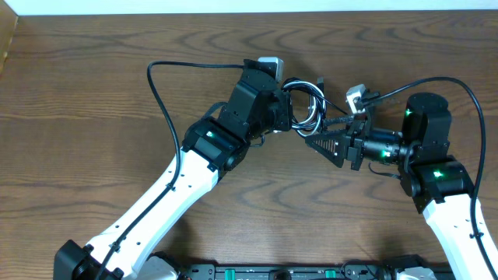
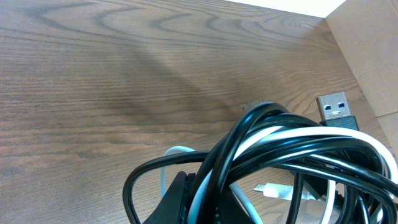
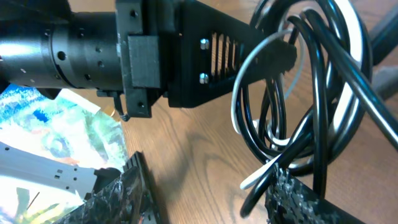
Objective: Untangle cables
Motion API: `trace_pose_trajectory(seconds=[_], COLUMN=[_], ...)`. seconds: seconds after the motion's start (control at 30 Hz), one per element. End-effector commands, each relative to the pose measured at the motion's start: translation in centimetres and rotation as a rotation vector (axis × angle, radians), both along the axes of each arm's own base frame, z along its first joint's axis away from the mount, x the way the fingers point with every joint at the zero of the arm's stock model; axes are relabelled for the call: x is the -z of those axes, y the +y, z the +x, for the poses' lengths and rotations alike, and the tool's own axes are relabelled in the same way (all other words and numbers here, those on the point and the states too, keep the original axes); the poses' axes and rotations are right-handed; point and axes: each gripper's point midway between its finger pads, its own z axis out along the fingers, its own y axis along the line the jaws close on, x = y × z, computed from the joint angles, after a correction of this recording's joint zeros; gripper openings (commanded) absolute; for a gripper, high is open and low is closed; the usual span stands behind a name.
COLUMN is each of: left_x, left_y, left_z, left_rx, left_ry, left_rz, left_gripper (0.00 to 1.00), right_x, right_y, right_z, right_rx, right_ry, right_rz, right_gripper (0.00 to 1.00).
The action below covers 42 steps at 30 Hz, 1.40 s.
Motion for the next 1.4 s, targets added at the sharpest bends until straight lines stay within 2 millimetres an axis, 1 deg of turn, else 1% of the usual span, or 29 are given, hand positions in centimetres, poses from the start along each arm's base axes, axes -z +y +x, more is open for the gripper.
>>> trace_pose_trajectory(seconds=[0.0,0.2,0.3,0.5,0.7,0.97,1.2,1.37], left_x=[-1.1,-0.8,-0.7,-0.8,-0.8,-1.0,-1.2,-1.3], left_y=[-0.2,0.8,0.8,-0.2,-0.4,-0.7,-1.2,-1.9], left_z=[0.2,0.7,0.7,0.0,-0.2,-0.3,-0.6,-1.2], left_rx=[-0.008,-0.057,-0.056,0.002,0.011,0.019,0.047,0.090], left_ry=[-0.021,-0.030,-0.027,-0.005,-0.002,0.008,0.012,0.029], left_rz=[-0.019,0.016,0.018,-0.019,-0.023,-0.044,-0.066,-0.090], left_gripper=[0.08,0.07,0.07,0.07,0.08,0.08,0.07,0.07], right_x=[0.1,0.5,0.5,0.7,0.5,0.0,-0.4,-0.5], right_y=[-0.4,-0.6,-0.7,-0.9,-0.8,-0.5,-0.4,-0.6], right_z=[0.0,0.3,0.4,0.9,0.9,0.4,0.7,1.1], right_rx=[0.012,0.038,0.047,0.071,0.067,0.029,0.030,0.046], right_ry=[0.012,0.022,0.021,0.014,0.004,-0.004,-0.037,-0.054], right_rz=[-0.006,-0.024,-0.029,-0.044,-0.039,-0.015,-0.010,-0.017], right_gripper=[0.58,0.59,0.60,0.61,0.61,0.61,0.62,0.63])
